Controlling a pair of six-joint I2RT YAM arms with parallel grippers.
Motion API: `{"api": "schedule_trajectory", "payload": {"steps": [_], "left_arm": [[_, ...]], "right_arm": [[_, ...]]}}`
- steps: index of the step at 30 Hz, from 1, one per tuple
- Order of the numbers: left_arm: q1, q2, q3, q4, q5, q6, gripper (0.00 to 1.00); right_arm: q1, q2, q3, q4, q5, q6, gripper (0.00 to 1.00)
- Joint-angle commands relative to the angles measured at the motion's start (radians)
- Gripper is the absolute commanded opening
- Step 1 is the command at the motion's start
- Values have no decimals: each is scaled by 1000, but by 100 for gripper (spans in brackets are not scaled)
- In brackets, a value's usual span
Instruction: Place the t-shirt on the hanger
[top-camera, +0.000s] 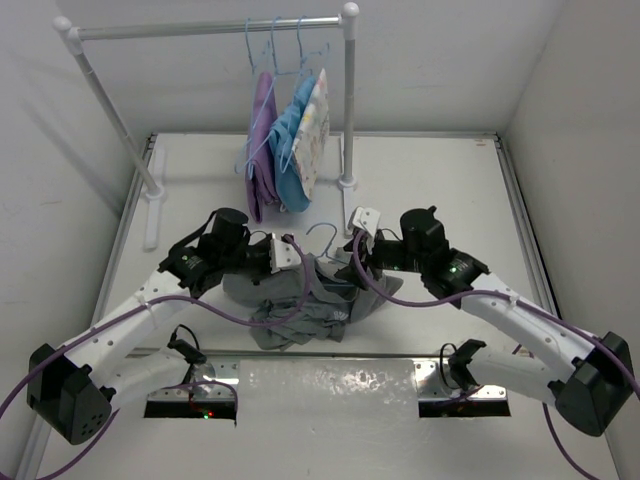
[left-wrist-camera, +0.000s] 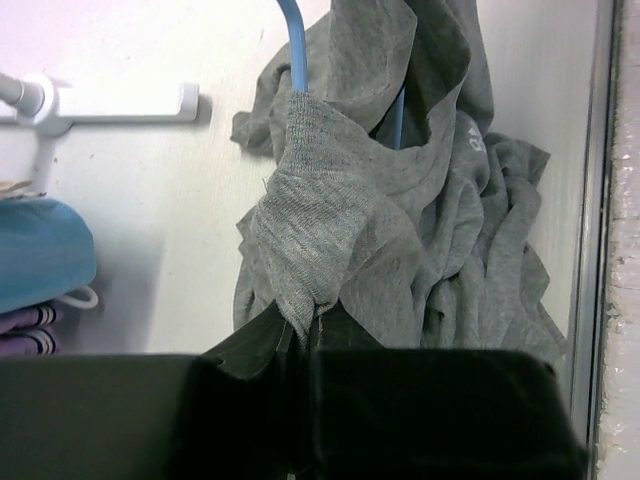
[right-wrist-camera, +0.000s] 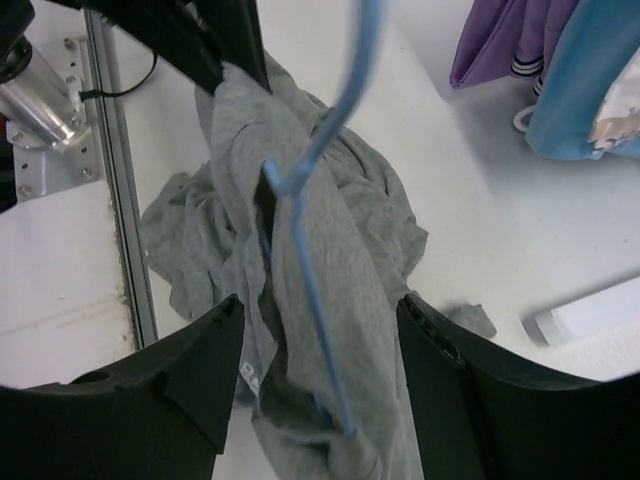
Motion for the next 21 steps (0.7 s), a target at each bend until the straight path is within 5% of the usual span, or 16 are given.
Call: {"api": "schedule_trajectory", "payload": {"steps": [1,6,7,8,10,16,21], "left_arm": [[8,-26,12,46,94,24,0],[16,-26,34,5,168,33,0],[16,-29,40,-9,180,39,0],[18,-29,49,-37,193,54,0],[19,-34,57,-76,187,70,0],[42,-43,106,-269,122,186,13],[64,-60,135,-321,46,200,13]], "right_arm": [[8,67,-19,173,-42,56,60],[20,178,13,259,-53,87,45],[18,187,16,260,-62,86,36],[20,190,22,259,-64,80,15],[18,174,22,216,-52,63,0],[14,27,-5,22,-35,-63,0],[1,-44,35,-193,-35,-129,0]]}}
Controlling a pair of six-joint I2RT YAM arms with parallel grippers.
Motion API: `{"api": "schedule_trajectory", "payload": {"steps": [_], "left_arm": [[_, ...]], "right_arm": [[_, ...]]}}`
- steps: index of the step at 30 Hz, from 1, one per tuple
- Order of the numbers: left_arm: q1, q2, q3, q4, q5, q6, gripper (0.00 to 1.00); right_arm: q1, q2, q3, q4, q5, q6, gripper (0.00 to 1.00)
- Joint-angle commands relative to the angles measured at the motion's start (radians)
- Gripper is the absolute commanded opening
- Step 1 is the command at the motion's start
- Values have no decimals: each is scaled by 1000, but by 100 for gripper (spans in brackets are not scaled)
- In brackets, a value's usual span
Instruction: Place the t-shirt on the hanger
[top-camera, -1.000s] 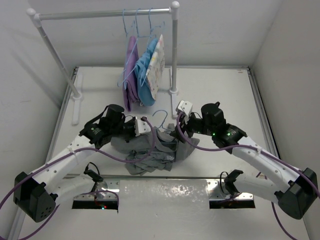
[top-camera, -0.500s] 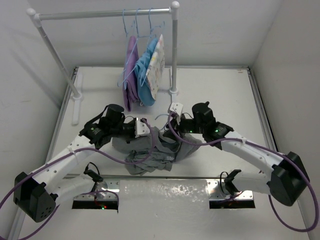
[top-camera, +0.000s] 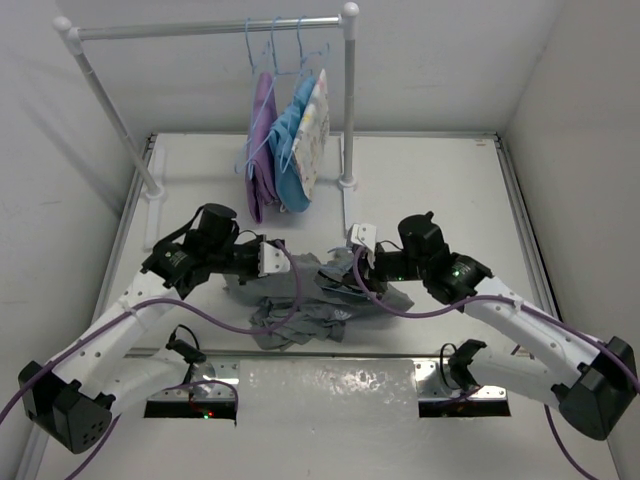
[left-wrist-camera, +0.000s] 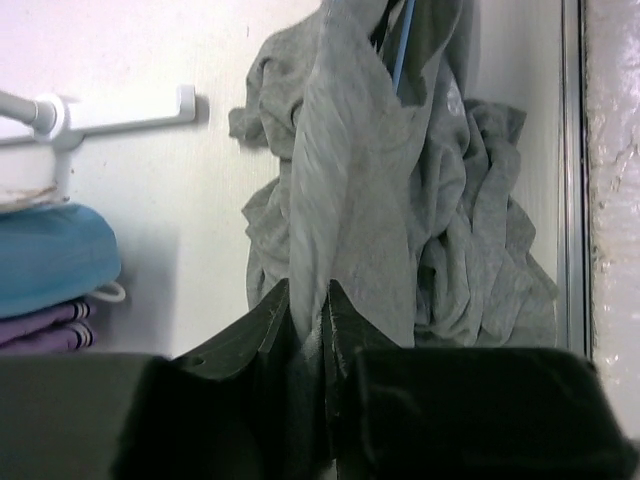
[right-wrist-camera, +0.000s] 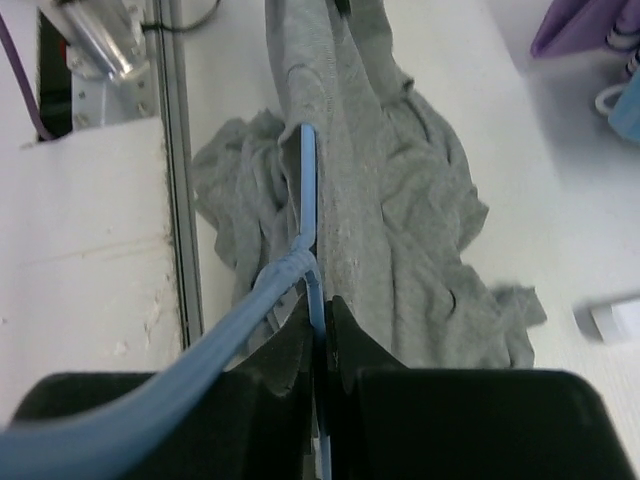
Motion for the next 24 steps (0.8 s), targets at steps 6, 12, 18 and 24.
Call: {"api": "schedule_trajectory", "payload": {"steps": [6,12,18,24], "left_arm": [[56,-21,55,-112,-116,57,14],[202,31,51,-113,-59,139,0],[330,75,52,-149,128,225,30],[329,36,19,174,225,-79,100]], "right_arm": [[-43,-78,95,-284,130,-92,0],[-43,-111,153,-388,149,-84,0],[-43,-101,194,-365,215,12,0],[-41,-50,221,-252,336,244,0]]}}
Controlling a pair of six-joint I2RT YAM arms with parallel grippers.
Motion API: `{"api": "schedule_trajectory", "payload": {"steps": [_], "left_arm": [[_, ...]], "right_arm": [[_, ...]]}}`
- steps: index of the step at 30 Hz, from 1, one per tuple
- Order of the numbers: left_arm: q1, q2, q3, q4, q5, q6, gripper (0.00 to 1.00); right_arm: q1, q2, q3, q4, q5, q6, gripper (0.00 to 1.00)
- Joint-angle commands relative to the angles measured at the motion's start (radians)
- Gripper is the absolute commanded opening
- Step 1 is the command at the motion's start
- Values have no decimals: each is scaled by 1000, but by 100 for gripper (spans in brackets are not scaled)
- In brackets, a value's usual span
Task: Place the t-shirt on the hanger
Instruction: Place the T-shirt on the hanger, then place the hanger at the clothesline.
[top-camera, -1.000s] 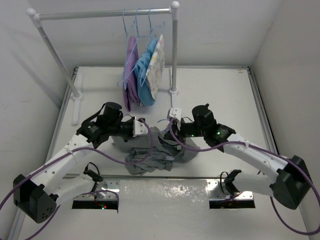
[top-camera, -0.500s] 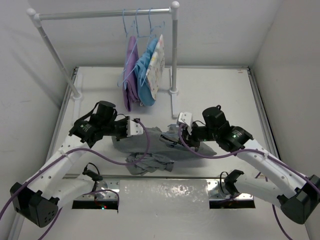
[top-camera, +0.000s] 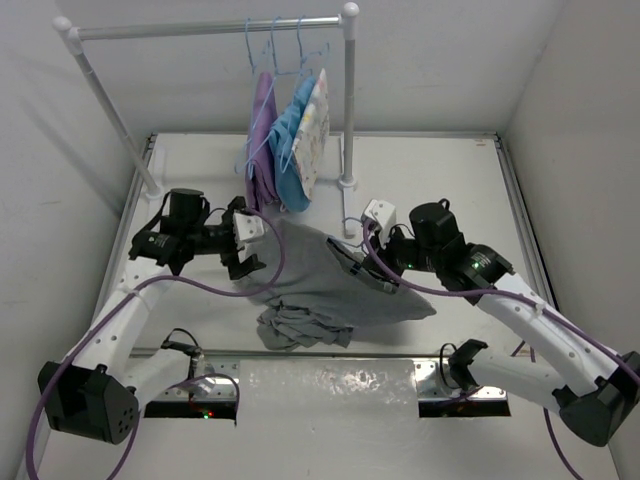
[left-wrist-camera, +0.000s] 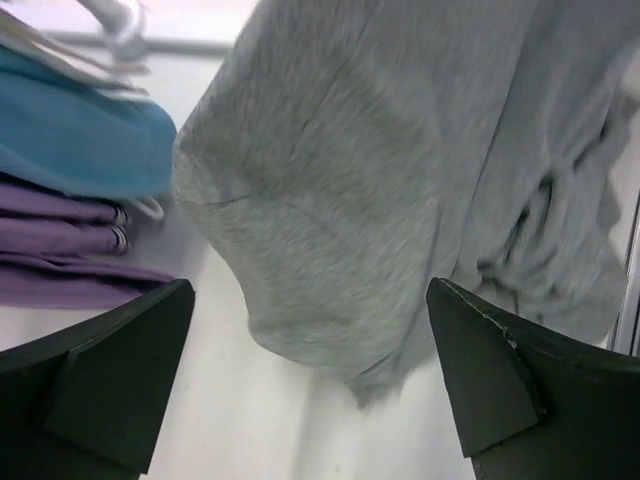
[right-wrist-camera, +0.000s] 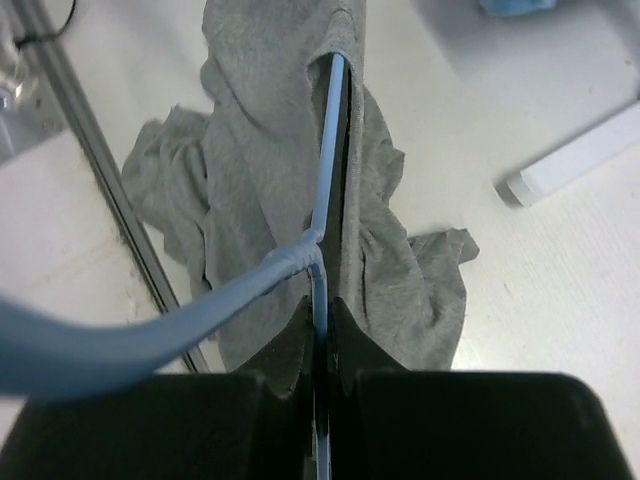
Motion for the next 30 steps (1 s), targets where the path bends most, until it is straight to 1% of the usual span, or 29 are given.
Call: {"api": "schedule_trajectory", "payload": {"steps": [1,2,3,4,5,6,7,9,10,11,12,13,14,15,16,17,18,19,20,21,22,23,24,25,26,27,29,30], "left_arm": [[2,-31,-2,241,100,-248,100],[2,-29,3,267,106,-284,100],[-1,-26,14,284,114,-326,100],[-3,-28,21,278,124,-331,100],[-23,-28,29,261,123,-328,100],[-38,-29,44,209,118,-322,100],[-58,-28,52,172,118,-276,100],[-182,-20,64,58,94,-208,100],[-237,-23,60,48,19,-213,100],[-339,-26,54,57,-18,-225,100],[-382,-32,45,71,-47,-264,100],[-415,-35,43,89,-102,-292,100],[-470,-31,46,113,-132,-311,100],[-497,-22,70,114,-187,-330,98],[-520,13,89,105,-211,-331,96],[-570,36,112,86,-231,-328,94],[-593,61,159,53,-247,-332,88],[-616,105,181,48,-285,-347,84],[-664,125,201,54,-310,-364,83],[-687,145,237,66,-334,-410,83],[-707,176,253,87,-384,-441,83],[-731,185,264,124,-408,-476,85],[-735,189,268,235,-426,-564,88],[-736,184,259,297,-451,-600,89],[-739,182,250,416,-462,-629,92],[-744,182,226,466,-480,-665,93],[-765,198,219,531,-500,-671,99],[-772,233,228,531,-503,-679,100]], "right_arm": [[-4,4,40,93,108,181,0],[-4,-1,37,87,178,204,0],[-2,-19,36,78,216,252,0],[-4,-33,36,49,257,271,0],[-6,-47,37,39,295,291,0],[-6,-64,36,33,322,319,0],[-10,-96,29,35,322,325,0],[-51,-116,31,44,275,354,0],[-71,-117,43,35,268,363,0],[-99,-114,51,29,276,371,0],[-107,-107,60,19,300,385,0],[-111,-93,74,15,372,392,0],[-119,-85,78,21,403,400,0],[-122,-79,74,41,426,423,0],[-131,-64,71,80,466,443,0],[-151,-61,68,102,481,467,0],[-157,-58,50,130,501,528,0],[-162,-59,34,195,565,565,0],[-162,-74,11,234,608,608,0],[-162,-88,-53,280,651,709,0],[-164,-106,-91,377,700,771,0],[-164,-126,-134,422,799,837,0],[-162,-163,-211,476,850,941,0],[-162,-174,-240,560,887,987,0],[-160,-180,-259,581,959,1033,0],[-160,-168,-270,593,983,1094,0],[-159,-133,-253,578,1012,1147,0],[-156,-95,-239,582,1012,1149,0]]}}
